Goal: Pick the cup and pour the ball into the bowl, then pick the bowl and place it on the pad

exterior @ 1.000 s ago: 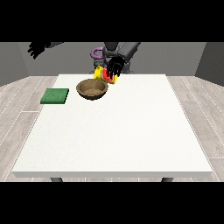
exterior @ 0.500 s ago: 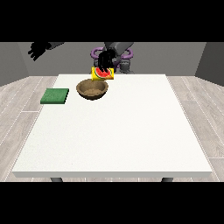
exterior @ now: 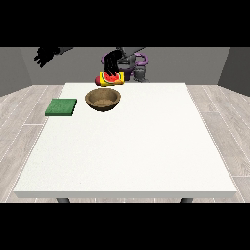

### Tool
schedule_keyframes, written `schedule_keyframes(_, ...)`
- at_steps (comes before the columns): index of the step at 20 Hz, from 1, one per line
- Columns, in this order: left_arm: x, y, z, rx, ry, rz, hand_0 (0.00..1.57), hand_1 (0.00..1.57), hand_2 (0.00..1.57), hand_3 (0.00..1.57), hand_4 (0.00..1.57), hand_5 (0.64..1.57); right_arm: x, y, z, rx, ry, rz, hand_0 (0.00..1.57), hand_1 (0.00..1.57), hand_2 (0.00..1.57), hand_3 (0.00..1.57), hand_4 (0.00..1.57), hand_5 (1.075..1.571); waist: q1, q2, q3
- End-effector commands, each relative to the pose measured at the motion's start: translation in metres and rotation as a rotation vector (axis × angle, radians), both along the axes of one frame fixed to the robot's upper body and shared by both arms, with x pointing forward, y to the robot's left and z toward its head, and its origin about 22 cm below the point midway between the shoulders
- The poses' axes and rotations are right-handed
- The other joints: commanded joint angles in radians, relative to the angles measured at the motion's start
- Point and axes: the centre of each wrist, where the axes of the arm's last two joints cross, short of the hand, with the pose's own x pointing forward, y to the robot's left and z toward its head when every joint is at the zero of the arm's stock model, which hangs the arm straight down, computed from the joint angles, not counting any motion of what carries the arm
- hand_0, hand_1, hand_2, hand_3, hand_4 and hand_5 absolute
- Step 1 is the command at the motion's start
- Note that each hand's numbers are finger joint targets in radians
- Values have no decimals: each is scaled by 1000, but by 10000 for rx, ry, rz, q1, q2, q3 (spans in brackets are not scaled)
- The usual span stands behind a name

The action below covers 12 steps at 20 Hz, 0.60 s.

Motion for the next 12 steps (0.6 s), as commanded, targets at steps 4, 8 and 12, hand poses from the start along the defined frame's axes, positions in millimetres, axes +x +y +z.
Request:
schedule_keyframes(4, 18, 41, 27, -3319, -622, 420, 748, 748, 1571, 1544, 1105, 1556, -15, -12, -6, -140, 359, -356, 0, 0, 0, 178, 737, 1553, 680, -280, -17)
schedule_keyframes(8, 25, 85, 40, -7731, 80, 758, 949, 949, 1367, 1079, 1300, 1556, -27, -9, -20, -149, 663, -909, 0, 0, 0, 107, 740, 1551, 1388, -579, -64)
schedule_keyframes(12, 36, 114, 87, -12517, -136, 950, 0, 0, 0, 0, 1180, 1551, -28, -3, -27, -62, 953, -1308, 0, 0, 0, 0, 784, 1557, 1938, -631, -153)
